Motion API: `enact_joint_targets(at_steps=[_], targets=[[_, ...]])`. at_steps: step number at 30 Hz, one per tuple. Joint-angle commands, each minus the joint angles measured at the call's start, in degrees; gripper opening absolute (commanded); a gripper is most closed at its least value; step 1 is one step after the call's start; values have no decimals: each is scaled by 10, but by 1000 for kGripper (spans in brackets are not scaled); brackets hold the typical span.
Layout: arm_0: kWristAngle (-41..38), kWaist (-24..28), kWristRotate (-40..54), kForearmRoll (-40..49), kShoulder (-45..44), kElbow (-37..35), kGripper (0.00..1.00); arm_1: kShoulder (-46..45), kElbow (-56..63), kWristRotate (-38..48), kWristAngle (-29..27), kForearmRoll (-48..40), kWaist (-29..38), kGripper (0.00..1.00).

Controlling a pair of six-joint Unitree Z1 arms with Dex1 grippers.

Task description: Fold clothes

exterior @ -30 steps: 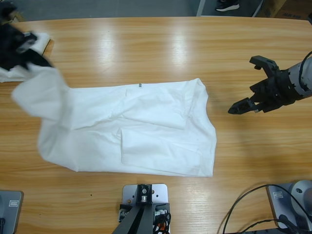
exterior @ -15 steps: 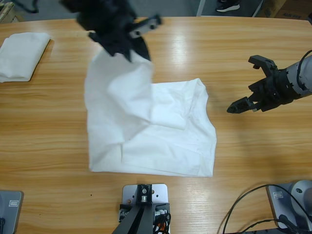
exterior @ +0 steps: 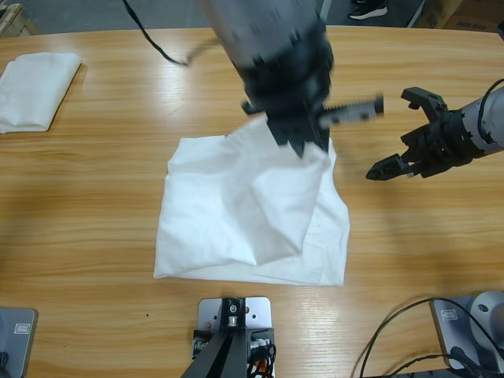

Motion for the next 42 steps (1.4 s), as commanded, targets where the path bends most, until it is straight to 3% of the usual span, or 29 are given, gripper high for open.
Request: enact_joint_targets(at_steps=[1, 7, 8, 9, 10, 18, 23, 28, 32, 36, 42], targets=[[-13, -21, 5, 23, 88, -42, 0, 12, 19, 8, 4, -3, -8, 1000], [-11, -17, -6, 27, 115, -94, 0, 14, 20, 9, 4, -3, -8, 1000], [-9, -17, -18, 27, 124, -120, 195, 15, 20, 9, 4, -3, -8, 1000], [-8, -17, -24, 28, 132, -142, 807, 15, 20, 9, 4, -3, -8, 1000], [2, -17, -34, 28, 134, -156, 973, 15, 21, 9, 4, -3, -8, 1000], [71, -7, -67, 24, 144, -282, 973, 16, 27, 9, 4, -8, -8, 1000], [87, 15, -62, 87, 127, -288, 1000, 7, 24, 9, 11, -7, -8, 1000], [95, 34, -33, 94, 67, -175, 954, -36, 7, 30, 1, 30, 17, 1000], [119, 35, -18, 93, 10, -51, 954, -25, -33, 154, -125, 32, 169, 1000], [142, 42, -11, 86, -45, 77, 959, 31, -109, 217, -172, 80, 231, 1000], [137, 84, -7, -110, -176, 394, 954, 107, -237, 183, -163, 152, 273, 1000]])
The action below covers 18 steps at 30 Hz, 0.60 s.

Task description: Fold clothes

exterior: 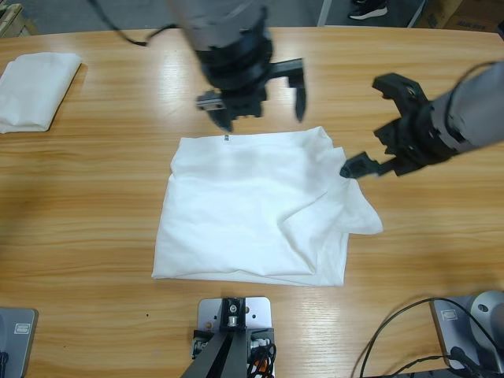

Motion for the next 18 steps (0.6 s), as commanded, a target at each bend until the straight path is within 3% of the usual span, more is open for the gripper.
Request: enact_joint_targets(at_steps=[1, 4, 7, 18], targets=[[0, 47, 9, -152, -142, 355, 954, 107, -119, -26, 4, 73, 57, 999], [-10, 52, 1, -268, -158, 476, 954, 122, -133, 26, -2, 107, 69, 982], [-15, 70, -9, -362, -150, 534, 954, 153, -161, 85, -14, 131, 109, 982], [-16, 98, -14, -420, -131, 542, 950, 246, -239, 125, -39, 186, 184, 959]])
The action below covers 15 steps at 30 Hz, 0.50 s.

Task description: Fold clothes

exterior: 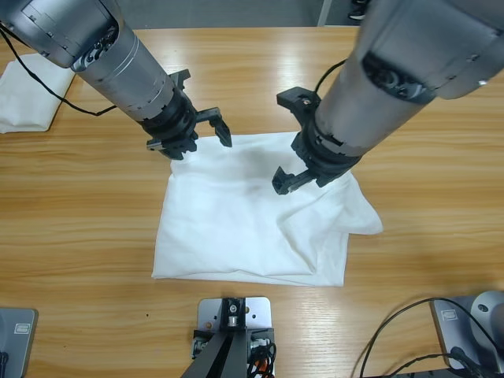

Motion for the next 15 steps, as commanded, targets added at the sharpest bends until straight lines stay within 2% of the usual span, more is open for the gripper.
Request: enact_joint_targets(at_steps=[1, 7, 15], targets=[[-9, 9, -6, -24, 18, 19, 950, 83, -18, 16, -12, 31, 39, 959], [-9, 9, -6, -24, 14, 20, 950, 104, 8, 16, -20, 38, 49, 956], [-9, 16, -6, -23, 7, 22, 950, 74, 48, 15, -1, 75, 59, 954]])
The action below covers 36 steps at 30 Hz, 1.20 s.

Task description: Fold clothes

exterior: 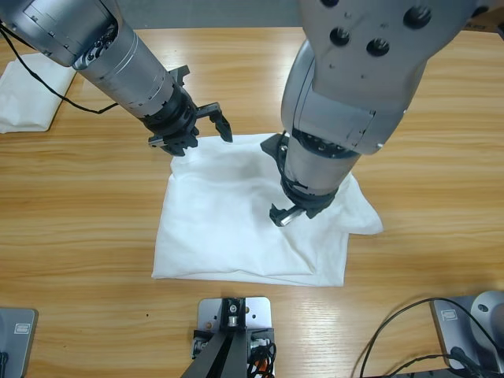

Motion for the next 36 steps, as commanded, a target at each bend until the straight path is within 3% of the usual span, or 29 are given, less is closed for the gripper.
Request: enact_joint_targets(at_steps=[1, 7, 12, 16, 20, 28, 31, 36], targets=[[-9, 11, -4, -8, 6, 19, 950, -8, 51, 7, 9, 51, 19, 954], [-9, 11, -7, -9, 1, 27, 950, -27, 101, 58, 5, 116, 23, 956], [-9, 11, -8, -15, -6, 39, 950, -49, 108, 205, -104, 241, 23, 964], [-9, 11, -10, -18, -13, 45, 950, -51, 74, 234, -129, 270, 23, 954], [-6, 11, -11, -20, -22, 60, 950, -70, -8, 130, -119, 243, 27, 950], [6, 28, -8, -51, -26, 85, 944, -98, -12, -116, -38, 99, 27, 945], [6, 44, 92, -73, -17, 74, 862, -125, -14, -215, -20, 68, 26, 923], [-26, 63, 241, -42, -8, 67, 862, -151, -6, -223, -23, 62, 7, 927]])
